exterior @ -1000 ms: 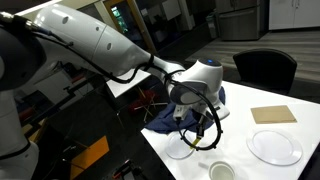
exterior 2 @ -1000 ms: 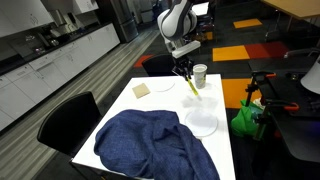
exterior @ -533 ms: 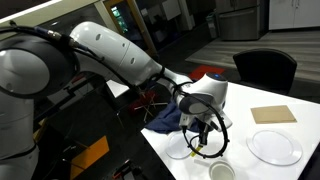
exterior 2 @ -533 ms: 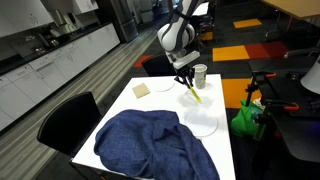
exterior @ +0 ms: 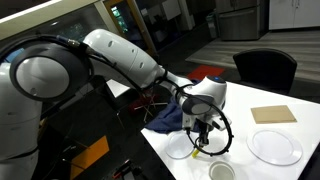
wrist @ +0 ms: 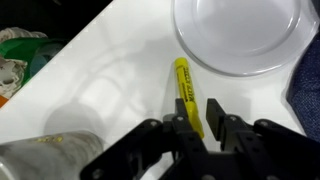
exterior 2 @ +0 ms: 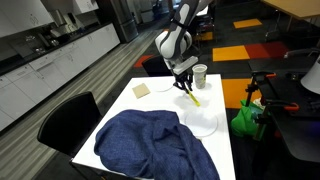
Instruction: Remove the marker from the mug cup and place it on the table
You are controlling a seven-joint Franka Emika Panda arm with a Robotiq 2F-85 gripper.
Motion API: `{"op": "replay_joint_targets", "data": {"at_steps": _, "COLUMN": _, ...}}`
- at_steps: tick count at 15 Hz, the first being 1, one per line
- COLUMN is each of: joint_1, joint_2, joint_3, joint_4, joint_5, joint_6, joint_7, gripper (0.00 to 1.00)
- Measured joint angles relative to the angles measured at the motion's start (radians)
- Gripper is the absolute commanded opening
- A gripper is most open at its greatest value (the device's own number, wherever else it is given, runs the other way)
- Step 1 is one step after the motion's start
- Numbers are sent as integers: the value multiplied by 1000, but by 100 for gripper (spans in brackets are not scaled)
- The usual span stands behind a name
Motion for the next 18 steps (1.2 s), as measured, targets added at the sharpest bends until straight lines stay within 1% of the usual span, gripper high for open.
{"op": "replay_joint_targets", "data": {"at_steps": 4, "joint_1": 6, "joint_2": 10, "joint_3": 0, "joint_4": 20, "joint_5": -3, "joint_6": -5, "joint_7": 0, "gripper": 89}}
{"op": "replay_joint_targets", "data": {"at_steps": 5, "joint_1": 8, "joint_2": 10, "joint_3": 0, "joint_4": 24, "joint_5": -3, "joint_6": -5, "joint_7": 0, "gripper": 96}}
{"op": "replay_joint_targets", "data": {"at_steps": 6, "joint_1": 10, "joint_2": 9, "joint_3": 0, "joint_4": 26, "joint_5": -4, "joint_6": -5, "joint_7": 0, "gripper": 99}}
{"op": "replay_joint_targets", "data": {"at_steps": 9, "joint_1": 23, "joint_2": -18, "joint_3": 0, "joint_4": 26, "joint_5": -6, "joint_6": -5, "joint_7": 0, "gripper": 100}}
{"op": "replay_joint_targets", "data": {"at_steps": 11, "joint_1": 34, "joint_2": -62, "joint_3": -1, "joint_4": 15, "joint_5": -7, "joint_6": -5, "joint_7": 0, "gripper": 100}}
{"op": "replay_joint_targets", "data": {"at_steps": 14, "joint_1": 52, "joint_2": -161, "joint_3": -11, "joint_4": -26, "joint_5": -31, "joint_6": -5, "joint_7": 10, "gripper": 100}}
{"op": "replay_joint_targets", "data": {"at_steps": 18, "joint_1": 74, "joint_2": -324, "joint_3": -31, "joint_4": -113, "joint_5": -90, "joint_6": -4, "joint_7": 67, "gripper": 100}}
